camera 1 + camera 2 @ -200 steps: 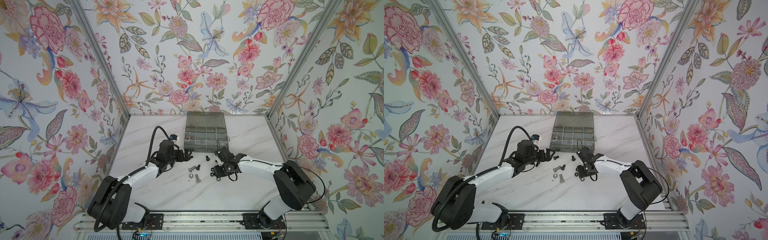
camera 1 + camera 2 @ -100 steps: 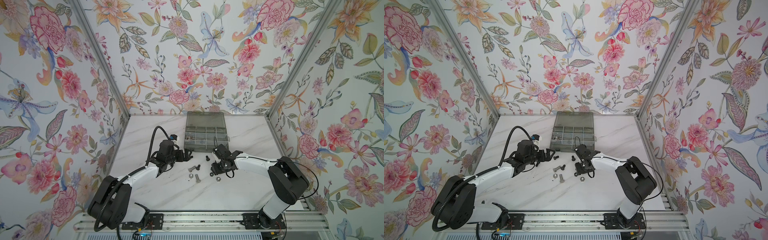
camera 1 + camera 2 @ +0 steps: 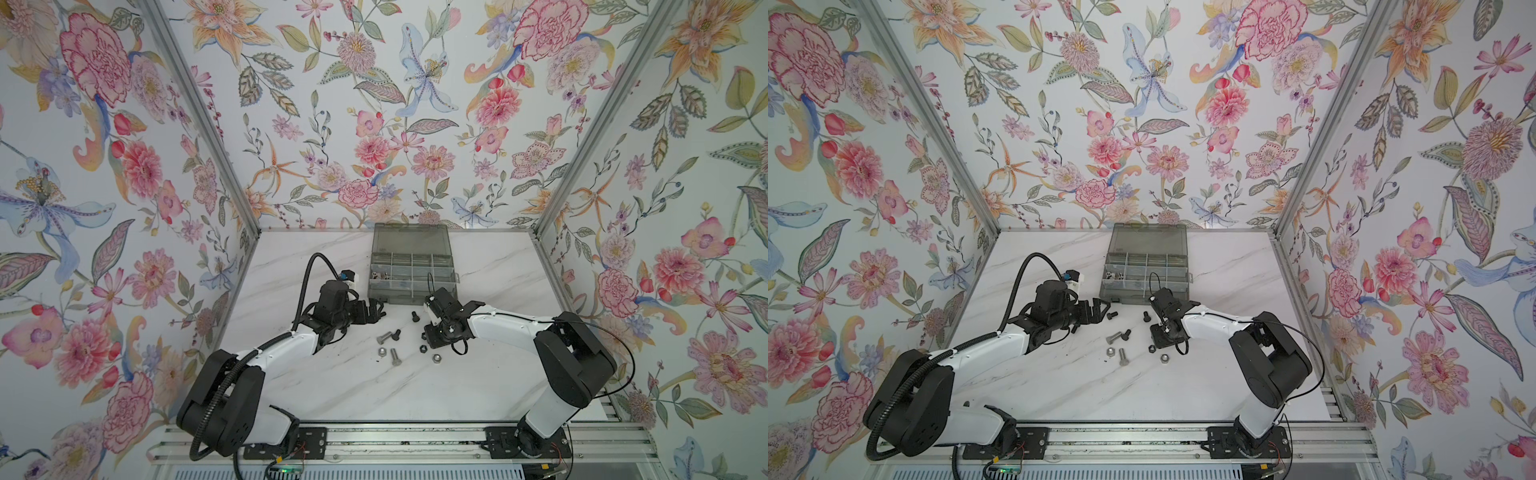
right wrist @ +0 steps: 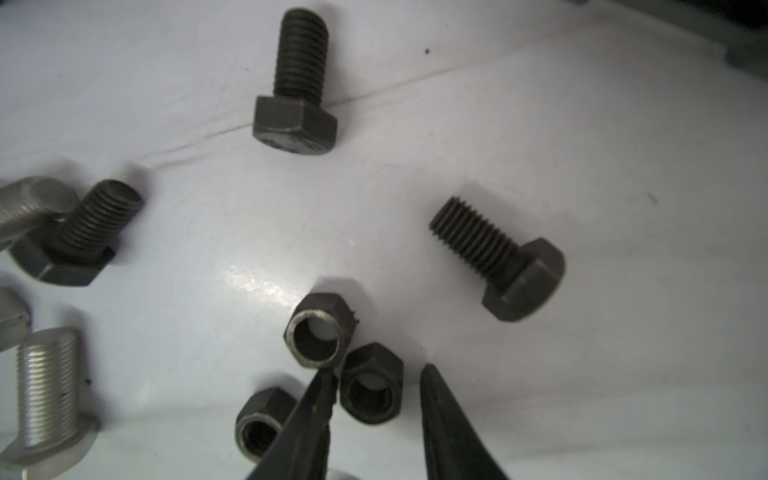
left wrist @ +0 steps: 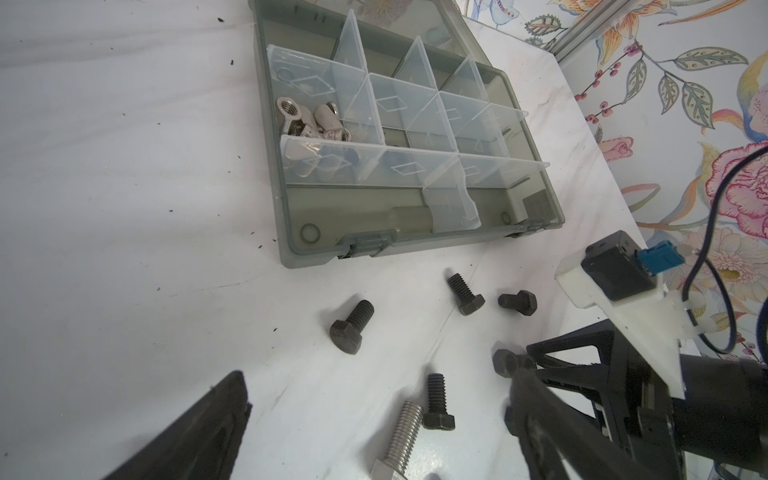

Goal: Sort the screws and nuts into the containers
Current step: 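Lower the right gripper around another dark hex nut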

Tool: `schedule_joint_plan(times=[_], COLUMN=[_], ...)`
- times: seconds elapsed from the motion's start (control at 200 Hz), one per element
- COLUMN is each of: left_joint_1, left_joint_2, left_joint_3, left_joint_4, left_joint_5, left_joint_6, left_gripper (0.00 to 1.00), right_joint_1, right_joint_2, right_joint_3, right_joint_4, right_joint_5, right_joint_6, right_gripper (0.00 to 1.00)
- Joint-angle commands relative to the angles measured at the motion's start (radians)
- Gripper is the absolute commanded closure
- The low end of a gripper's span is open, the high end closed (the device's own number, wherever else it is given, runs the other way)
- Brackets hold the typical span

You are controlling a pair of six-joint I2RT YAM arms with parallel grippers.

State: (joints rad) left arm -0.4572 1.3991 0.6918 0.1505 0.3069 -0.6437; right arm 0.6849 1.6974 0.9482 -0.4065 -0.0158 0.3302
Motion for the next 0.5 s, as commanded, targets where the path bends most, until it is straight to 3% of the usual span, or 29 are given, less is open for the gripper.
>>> schedule_joint_plan(times=[0.0, 0.335, 0.495], left_joint_1=[0.011, 0.012, 0.012], left_joint_2=[0.002, -0.009, -0.009], left_joint_3=[0.019, 0.017, 0.016], left_joint_4=[-0.015, -0.025, -0.025], left_joint_5=[-0.016, -0.029, -0.025], left_joint_6=[0.011, 0.019, 0.018], left_gripper=[0.0, 0.01, 0.01], right_joint_1=[0.001, -0.006, -0.02], right_joint_2=[0.04, -0.011, -0.095], right_joint_3=[-0.008, -0.014, 0.0], right_joint_4=[-0.02, -0.019, -0.007], right_joint_5=[0.003, 0.001, -0.031], right_joint_6=[0.0, -0.003, -0.037], right_gripper=[0.69, 0.93, 0.98])
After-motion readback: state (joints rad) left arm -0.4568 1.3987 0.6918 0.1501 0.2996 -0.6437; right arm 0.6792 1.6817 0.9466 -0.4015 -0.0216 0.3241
